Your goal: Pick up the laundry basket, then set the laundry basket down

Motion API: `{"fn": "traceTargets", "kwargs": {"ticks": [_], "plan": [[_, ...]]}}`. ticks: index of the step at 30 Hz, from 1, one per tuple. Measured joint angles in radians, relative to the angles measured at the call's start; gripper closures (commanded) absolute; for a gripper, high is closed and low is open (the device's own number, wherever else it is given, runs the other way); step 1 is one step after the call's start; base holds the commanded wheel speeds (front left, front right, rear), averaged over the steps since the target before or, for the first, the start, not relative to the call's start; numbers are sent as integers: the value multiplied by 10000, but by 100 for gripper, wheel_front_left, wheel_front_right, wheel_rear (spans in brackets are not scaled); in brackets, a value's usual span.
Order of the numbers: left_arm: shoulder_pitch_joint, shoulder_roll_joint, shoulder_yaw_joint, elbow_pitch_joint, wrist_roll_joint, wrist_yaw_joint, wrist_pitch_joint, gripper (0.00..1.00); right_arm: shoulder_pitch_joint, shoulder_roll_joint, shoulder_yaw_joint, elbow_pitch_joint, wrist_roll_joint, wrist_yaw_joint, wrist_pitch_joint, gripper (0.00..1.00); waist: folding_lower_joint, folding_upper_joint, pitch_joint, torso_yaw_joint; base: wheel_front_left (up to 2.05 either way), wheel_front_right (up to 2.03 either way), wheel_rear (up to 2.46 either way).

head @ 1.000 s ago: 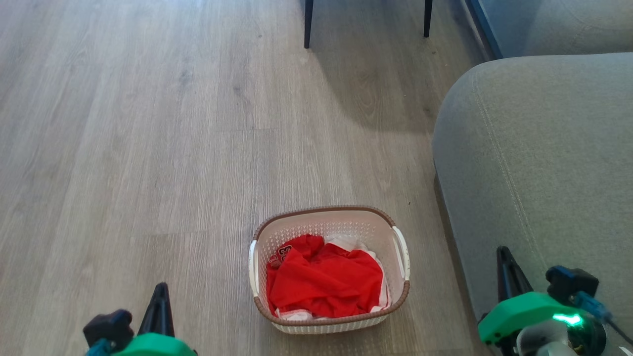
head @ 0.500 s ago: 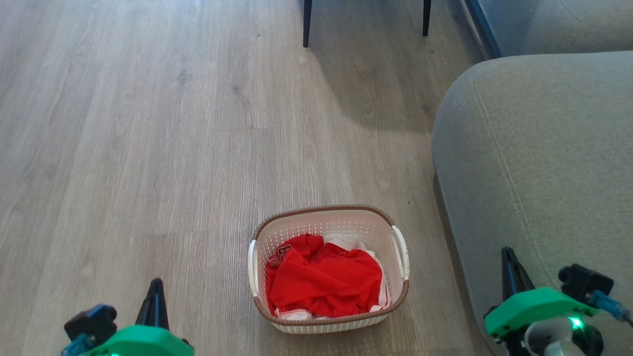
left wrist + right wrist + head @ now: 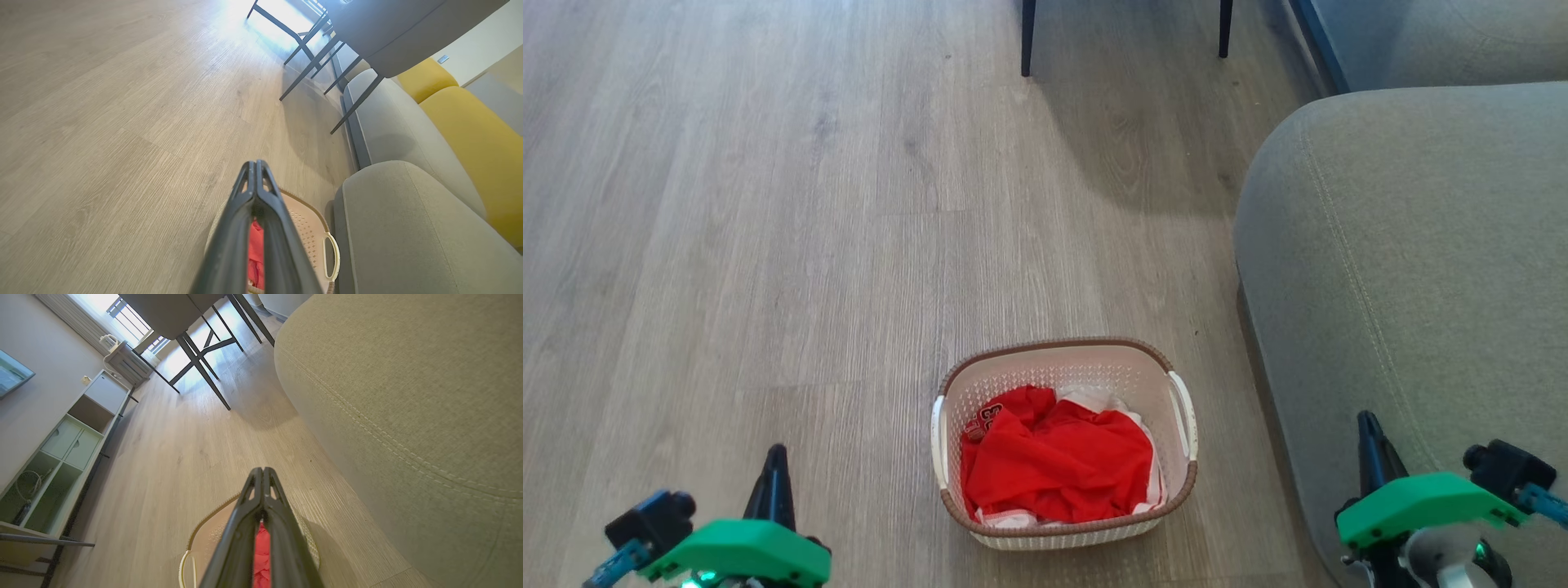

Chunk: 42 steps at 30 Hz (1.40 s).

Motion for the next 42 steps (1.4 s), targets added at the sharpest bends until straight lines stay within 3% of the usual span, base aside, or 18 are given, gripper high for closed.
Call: {"fn": "traceTargets", "kwargs": {"ticks": [42], "plan": [[-797, -31, 573, 173, -4872, -556, 1229, 100, -227, -19, -593, -121, 4826, -2, 1208, 100, 0, 0, 68, -87, 0, 0, 0]]}}
